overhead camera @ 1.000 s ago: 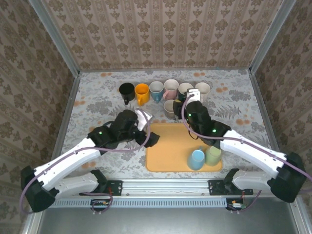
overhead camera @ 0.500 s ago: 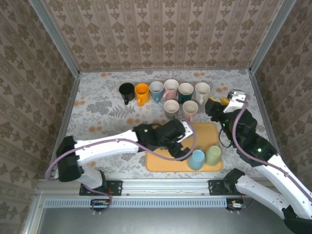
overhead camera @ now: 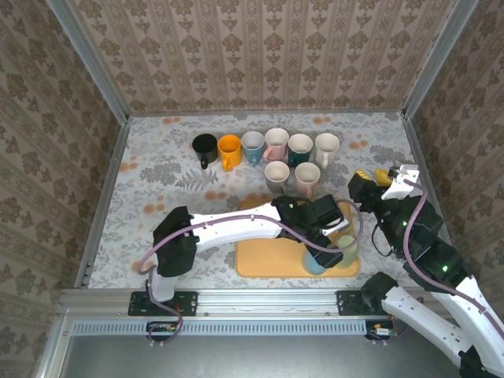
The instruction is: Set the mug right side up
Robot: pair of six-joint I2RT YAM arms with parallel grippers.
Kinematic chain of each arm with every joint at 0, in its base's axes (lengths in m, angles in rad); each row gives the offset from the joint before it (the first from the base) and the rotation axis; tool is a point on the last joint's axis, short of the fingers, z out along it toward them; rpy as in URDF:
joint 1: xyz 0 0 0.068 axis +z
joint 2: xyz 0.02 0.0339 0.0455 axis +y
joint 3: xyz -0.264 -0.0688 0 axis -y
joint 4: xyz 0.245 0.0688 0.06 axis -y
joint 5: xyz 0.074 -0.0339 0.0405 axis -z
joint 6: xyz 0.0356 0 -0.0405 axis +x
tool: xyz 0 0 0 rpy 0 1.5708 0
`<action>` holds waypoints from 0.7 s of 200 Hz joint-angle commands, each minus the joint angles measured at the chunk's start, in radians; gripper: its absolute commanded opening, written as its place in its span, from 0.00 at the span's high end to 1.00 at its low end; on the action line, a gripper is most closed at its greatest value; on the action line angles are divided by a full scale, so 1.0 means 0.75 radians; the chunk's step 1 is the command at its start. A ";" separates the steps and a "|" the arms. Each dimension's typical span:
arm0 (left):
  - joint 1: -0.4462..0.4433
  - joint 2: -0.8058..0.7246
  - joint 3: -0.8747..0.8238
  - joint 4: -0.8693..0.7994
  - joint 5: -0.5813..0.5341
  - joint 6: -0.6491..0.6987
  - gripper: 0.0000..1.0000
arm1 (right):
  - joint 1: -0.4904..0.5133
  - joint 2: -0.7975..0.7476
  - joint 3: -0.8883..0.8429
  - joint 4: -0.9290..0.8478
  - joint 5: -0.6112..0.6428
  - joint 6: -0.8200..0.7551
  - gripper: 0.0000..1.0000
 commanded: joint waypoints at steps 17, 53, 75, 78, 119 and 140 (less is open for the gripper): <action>-0.017 0.102 0.083 -0.153 0.040 0.010 0.00 | -0.007 -0.040 -0.039 -0.036 -0.009 -0.031 0.41; -0.016 0.168 0.085 -0.194 -0.071 0.036 0.00 | -0.008 -0.052 -0.071 -0.027 -0.024 -0.013 0.41; -0.017 0.177 0.075 -0.177 -0.115 0.039 0.02 | -0.008 -0.060 -0.091 -0.026 -0.028 -0.003 0.41; -0.017 0.177 0.073 -0.172 -0.119 0.039 0.03 | -0.009 -0.062 -0.094 -0.026 -0.027 -0.001 0.41; -0.016 0.126 -0.003 -0.084 -0.163 0.065 0.40 | -0.009 -0.075 -0.116 -0.032 -0.031 0.012 0.41; -0.016 0.039 -0.105 -0.007 -0.208 0.080 0.43 | -0.010 -0.077 -0.114 -0.040 -0.033 0.012 0.41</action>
